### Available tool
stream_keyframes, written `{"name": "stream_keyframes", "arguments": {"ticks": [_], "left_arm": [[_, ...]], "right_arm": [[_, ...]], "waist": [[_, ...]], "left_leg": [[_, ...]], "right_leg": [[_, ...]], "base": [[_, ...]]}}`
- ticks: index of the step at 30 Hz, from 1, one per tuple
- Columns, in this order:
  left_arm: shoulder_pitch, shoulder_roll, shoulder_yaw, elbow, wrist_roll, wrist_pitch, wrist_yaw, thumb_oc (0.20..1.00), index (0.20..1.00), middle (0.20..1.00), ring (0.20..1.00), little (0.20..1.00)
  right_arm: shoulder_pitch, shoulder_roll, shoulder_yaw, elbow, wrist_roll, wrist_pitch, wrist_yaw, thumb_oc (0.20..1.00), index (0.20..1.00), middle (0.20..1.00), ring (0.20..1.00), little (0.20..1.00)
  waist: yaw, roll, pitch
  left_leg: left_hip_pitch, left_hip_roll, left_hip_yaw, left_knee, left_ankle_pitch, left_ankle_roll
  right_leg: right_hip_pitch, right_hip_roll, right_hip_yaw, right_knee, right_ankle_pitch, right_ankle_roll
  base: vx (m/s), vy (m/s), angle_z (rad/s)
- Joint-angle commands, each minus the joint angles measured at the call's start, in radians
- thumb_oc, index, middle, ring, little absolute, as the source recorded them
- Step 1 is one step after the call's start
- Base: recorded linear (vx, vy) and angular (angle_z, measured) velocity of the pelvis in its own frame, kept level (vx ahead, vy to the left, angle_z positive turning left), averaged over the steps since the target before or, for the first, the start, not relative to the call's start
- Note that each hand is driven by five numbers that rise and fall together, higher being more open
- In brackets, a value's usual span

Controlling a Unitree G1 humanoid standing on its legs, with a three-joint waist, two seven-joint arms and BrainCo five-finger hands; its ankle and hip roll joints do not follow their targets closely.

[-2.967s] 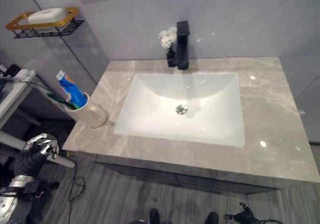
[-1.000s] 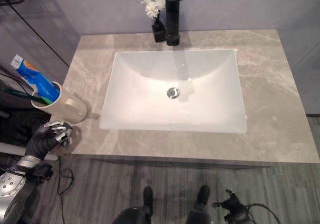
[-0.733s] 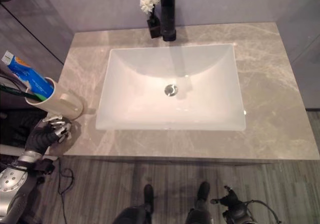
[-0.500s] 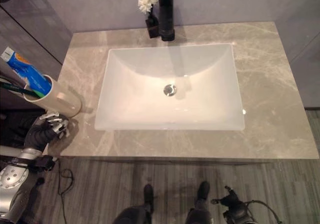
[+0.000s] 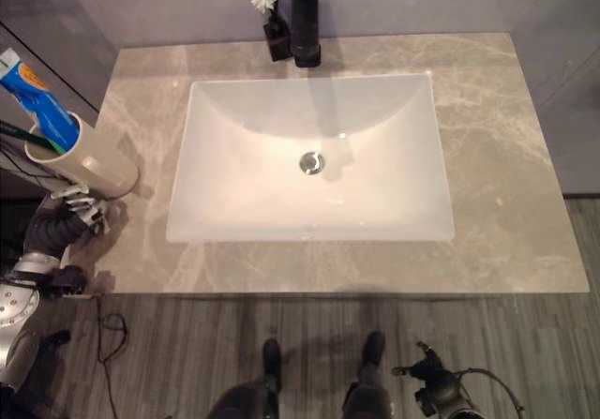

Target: Put brush and paste in cup on sink, flatten towel.

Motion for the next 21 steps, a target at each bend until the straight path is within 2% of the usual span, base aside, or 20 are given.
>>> {"name": "stream_keyframes", "arguments": {"ticks": [1, 4, 16, 21], "left_arm": [[-0.066, 0.071, 0.010, 0.026, -0.025, -0.039, 0.031, 0.200, 0.200, 0.200, 0.200, 0.200], [-0.126, 0.083, -0.021, 0.060, -0.015, -0.036, 0.054, 0.200, 0.200, 0.200, 0.200, 0.200], [-0.238, 0.065, -0.040, 0.143, 0.019, -0.043, 0.117, 0.200, 0.200, 0.200, 0.200, 0.200], [-0.350, 0.107, -0.074, 0.234, 0.028, -0.040, 0.147, 0.200, 0.200, 0.200, 0.200, 0.200]], "right_arm": [[-0.033, -0.006, 0.037, -0.022, 0.033, 0.000, -0.005, 1.000, 1.000, 1.000, 1.000, 1.000], [-0.035, -0.004, 0.043, -0.015, 0.037, 0.002, -0.005, 1.000, 1.000, 1.000, 1.000, 1.000], [-0.032, 0.004, 0.046, -0.016, 0.052, -0.001, -0.008, 1.000, 1.000, 1.000, 1.000, 1.000], [-0.033, 0.002, 0.061, -0.035, 0.057, -0.004, -0.006, 1.000, 1.000, 1.000, 1.000, 1.000]], "waist": [[-0.004, 0.009, 0.030], [-0.011, 0.003, 0.034], [-0.029, -0.012, 0.045], [-0.040, -0.019, 0.046]], "left_leg": [[-0.027, -0.017, -0.028, 0.001, 0.030, 0.030], [-0.032, -0.018, -0.024, 0.001, 0.030, 0.031], [-0.044, -0.016, -0.020, 0.001, 0.027, 0.030], [-0.051, -0.015, -0.015, 0.001, 0.026, 0.029]], "right_leg": [[0.094, -0.060, 0.017, 0.119, 0.029, 0.090], [0.086, -0.058, 0.021, 0.117, 0.036, 0.091], [0.074, -0.053, 0.027, 0.107, 0.047, 0.092], [0.066, -0.048, 0.033, 0.099, 0.059, 0.094]], "base": [[0.00, 0.000, 0.00], [0.00, 0.000, 0.00], [0.00, 0.000, 0.00], [0.00, 0.002, -0.01]]}}
